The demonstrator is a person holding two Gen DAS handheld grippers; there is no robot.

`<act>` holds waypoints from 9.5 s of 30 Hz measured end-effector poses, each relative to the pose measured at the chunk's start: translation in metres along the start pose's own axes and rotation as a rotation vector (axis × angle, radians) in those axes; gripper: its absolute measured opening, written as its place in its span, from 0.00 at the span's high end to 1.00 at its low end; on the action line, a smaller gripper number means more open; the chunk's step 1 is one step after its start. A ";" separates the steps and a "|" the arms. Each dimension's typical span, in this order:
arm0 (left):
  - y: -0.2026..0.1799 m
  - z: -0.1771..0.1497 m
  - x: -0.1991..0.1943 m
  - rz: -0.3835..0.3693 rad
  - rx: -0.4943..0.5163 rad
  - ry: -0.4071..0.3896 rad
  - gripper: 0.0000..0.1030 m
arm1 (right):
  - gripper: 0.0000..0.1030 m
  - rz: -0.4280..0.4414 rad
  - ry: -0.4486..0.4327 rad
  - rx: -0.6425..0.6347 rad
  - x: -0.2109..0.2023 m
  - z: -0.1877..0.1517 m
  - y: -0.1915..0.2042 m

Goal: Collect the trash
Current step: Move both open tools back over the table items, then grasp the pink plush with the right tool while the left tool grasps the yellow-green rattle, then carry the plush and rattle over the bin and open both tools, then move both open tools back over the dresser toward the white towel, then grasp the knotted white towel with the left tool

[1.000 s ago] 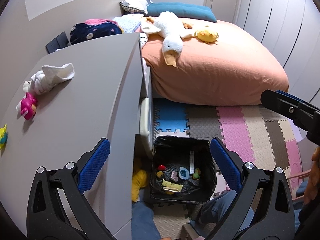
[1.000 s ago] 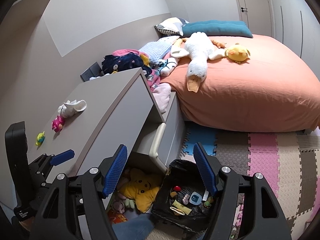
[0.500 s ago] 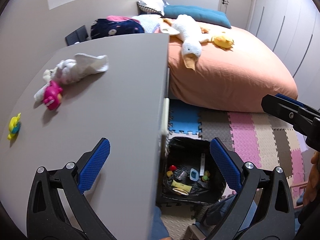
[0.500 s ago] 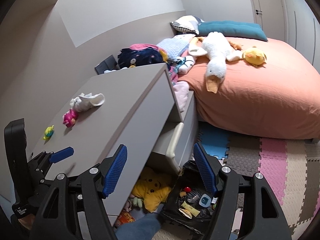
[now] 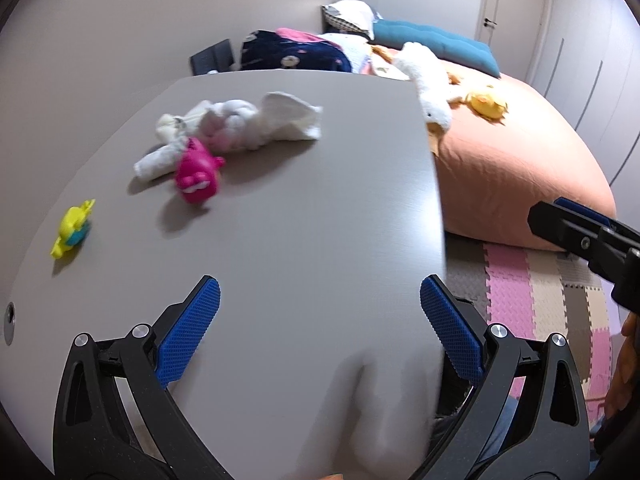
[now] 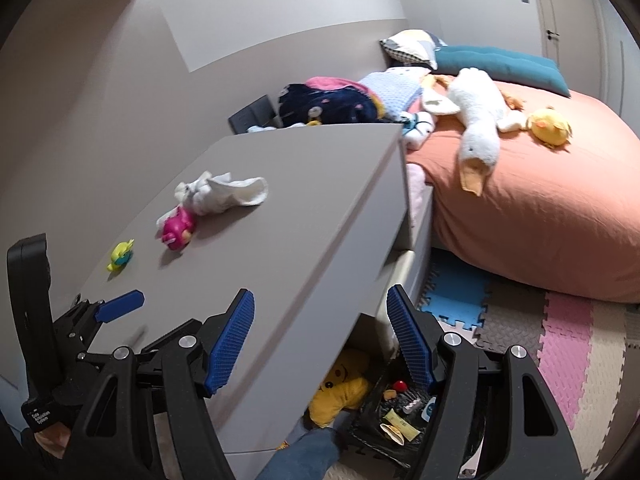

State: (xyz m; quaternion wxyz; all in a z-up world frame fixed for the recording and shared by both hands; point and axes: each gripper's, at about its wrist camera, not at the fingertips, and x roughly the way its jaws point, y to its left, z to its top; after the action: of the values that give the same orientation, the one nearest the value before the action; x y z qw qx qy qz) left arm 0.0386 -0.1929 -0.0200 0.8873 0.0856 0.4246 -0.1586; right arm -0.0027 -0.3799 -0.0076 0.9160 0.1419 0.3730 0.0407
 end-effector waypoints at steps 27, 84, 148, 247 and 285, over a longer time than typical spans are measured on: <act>0.146 0.003 0.004 0.116 -0.189 -0.022 0.06 | 0.30 0.076 0.090 -0.130 0.084 0.027 0.113; 0.203 0.020 0.016 0.181 -0.248 -0.024 0.28 | 0.53 0.102 0.140 -0.199 0.130 0.041 0.174; -0.084 0.014 -0.037 -0.062 0.050 -0.093 0.28 | 0.53 -0.067 -0.077 0.028 -0.078 -0.018 -0.046; 0.068 0.120 0.100 0.118 -0.415 0.051 0.05 | 0.22 -0.049 -0.019 0.043 0.080 0.082 -0.036; 0.174 0.057 0.034 0.102 -0.504 -0.049 0.59 | 0.22 0.095 0.047 -0.135 0.154 0.099 0.116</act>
State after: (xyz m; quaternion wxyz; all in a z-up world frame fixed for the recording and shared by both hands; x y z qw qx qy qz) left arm 0.1619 -0.0533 -0.0085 0.8975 -0.1210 0.4241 -0.0050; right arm 0.1804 -0.2636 -0.0105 0.9116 0.0962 0.3835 0.1123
